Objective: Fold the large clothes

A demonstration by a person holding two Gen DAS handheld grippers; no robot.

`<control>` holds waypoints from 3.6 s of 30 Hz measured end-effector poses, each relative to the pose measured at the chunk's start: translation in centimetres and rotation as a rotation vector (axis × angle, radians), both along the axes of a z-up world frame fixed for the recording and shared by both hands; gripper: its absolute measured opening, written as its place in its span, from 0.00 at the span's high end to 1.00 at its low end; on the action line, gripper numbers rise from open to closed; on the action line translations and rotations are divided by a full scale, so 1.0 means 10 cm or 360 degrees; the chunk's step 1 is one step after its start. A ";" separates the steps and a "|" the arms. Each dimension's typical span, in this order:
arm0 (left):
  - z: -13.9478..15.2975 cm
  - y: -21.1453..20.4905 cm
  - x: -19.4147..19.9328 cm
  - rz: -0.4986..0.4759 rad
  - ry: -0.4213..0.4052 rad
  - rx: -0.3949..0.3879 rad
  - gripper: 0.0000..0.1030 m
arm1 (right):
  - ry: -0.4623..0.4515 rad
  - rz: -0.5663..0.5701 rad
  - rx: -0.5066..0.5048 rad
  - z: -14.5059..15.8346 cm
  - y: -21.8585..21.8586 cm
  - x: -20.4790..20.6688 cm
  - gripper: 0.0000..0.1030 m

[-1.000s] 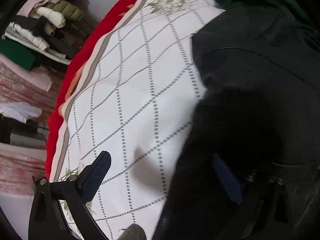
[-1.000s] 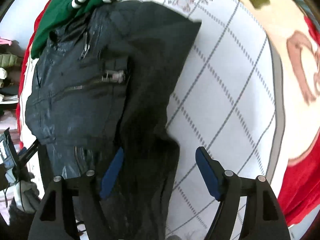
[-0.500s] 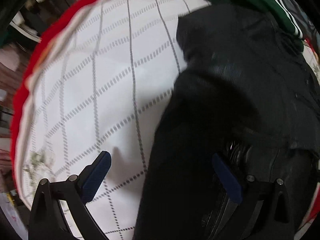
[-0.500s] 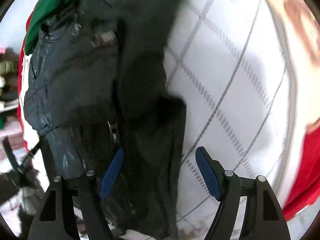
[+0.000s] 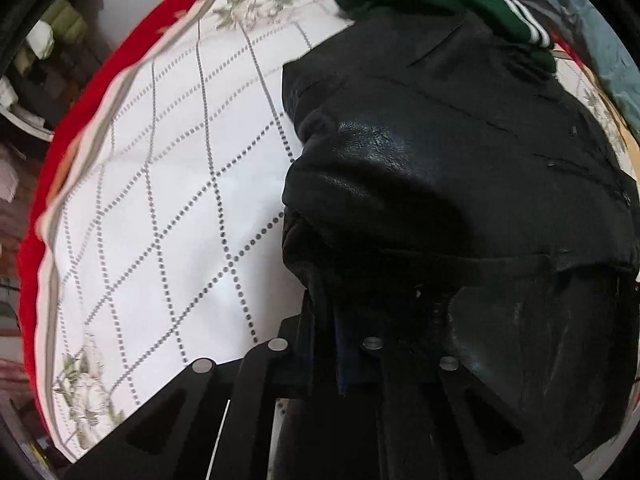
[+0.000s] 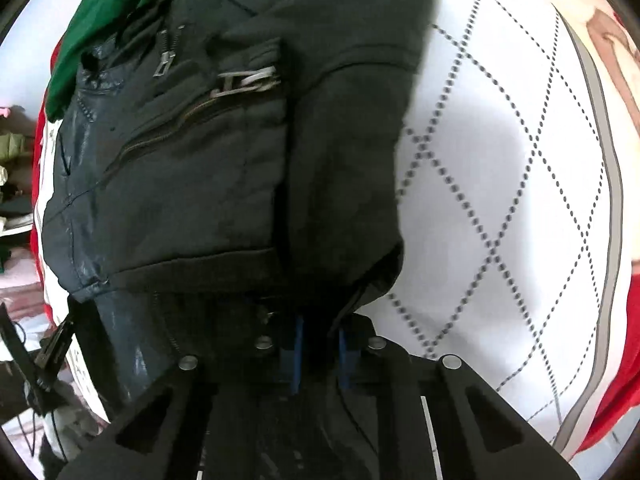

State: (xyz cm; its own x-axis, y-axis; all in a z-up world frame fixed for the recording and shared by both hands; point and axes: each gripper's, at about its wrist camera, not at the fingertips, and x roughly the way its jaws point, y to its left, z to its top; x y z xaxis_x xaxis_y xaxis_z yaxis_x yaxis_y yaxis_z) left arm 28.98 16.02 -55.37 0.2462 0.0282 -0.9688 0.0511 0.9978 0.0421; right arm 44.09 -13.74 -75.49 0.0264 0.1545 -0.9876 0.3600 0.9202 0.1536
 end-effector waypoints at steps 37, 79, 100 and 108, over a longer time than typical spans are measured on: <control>0.38 0.62 -0.07 0.0347 -0.0126 0.0228 0.12 | 0.0011 -0.0003 -0.0261 0.00 0.41 0.03 0.59; 0.09 0.11 0.29 0.0250 -0.0135 0.0527 0.00 | -0.0043 -0.0087 -0.0123 0.68 0.02 -0.40 0.23; 0.55 -1.78 -0.97 0.0118 0.0088 0.1071 0.00 | 0.0096 0.0347 0.0119 0.83 -1.37 -0.94 0.31; 0.39 -3.22 -1.73 -0.0140 0.0180 0.1060 0.00 | 0.0218 0.0291 0.0068 0.77 -2.33 -1.22 0.30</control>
State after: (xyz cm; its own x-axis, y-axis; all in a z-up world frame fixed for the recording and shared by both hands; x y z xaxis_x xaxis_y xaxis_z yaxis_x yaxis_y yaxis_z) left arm 11.64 -16.21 -51.49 0.1730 0.6123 -0.7714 0.1712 0.7526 0.6358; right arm 31.85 -37.09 -67.81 -0.1397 0.1862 -0.9725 0.2079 0.9658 0.1551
